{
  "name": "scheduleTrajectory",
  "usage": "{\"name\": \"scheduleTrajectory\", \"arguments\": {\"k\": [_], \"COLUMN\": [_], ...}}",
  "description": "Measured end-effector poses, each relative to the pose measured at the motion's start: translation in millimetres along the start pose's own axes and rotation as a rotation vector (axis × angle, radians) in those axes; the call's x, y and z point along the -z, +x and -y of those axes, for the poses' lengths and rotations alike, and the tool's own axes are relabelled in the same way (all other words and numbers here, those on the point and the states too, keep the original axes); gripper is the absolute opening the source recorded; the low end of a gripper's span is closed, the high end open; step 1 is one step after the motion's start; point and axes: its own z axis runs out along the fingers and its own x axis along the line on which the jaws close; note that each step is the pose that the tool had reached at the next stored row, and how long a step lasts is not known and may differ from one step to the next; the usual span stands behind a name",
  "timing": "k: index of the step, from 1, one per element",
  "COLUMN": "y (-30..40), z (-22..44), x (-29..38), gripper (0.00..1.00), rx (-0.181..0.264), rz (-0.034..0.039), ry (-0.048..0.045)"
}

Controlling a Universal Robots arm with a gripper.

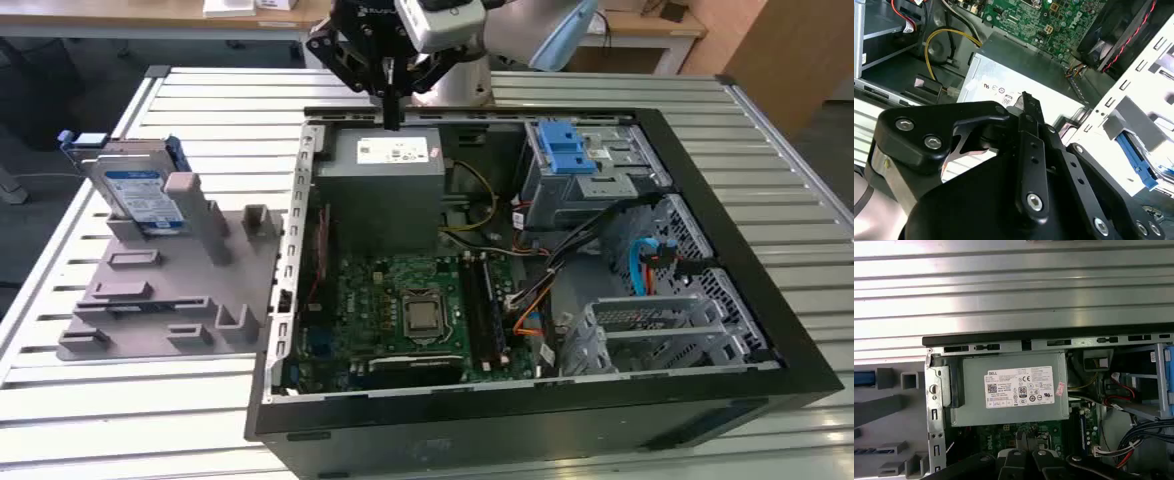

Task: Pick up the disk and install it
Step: 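Reach for the disk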

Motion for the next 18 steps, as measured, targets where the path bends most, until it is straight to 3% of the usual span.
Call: {"name": "scheduleTrajectory", "arguments": {"k": [18], "y": [4.5], "z": [0.3], "x": [0.1], "gripper": [0.11], "rx": [0.000], "rz": [0.0001], "ry": [0.0000]}}
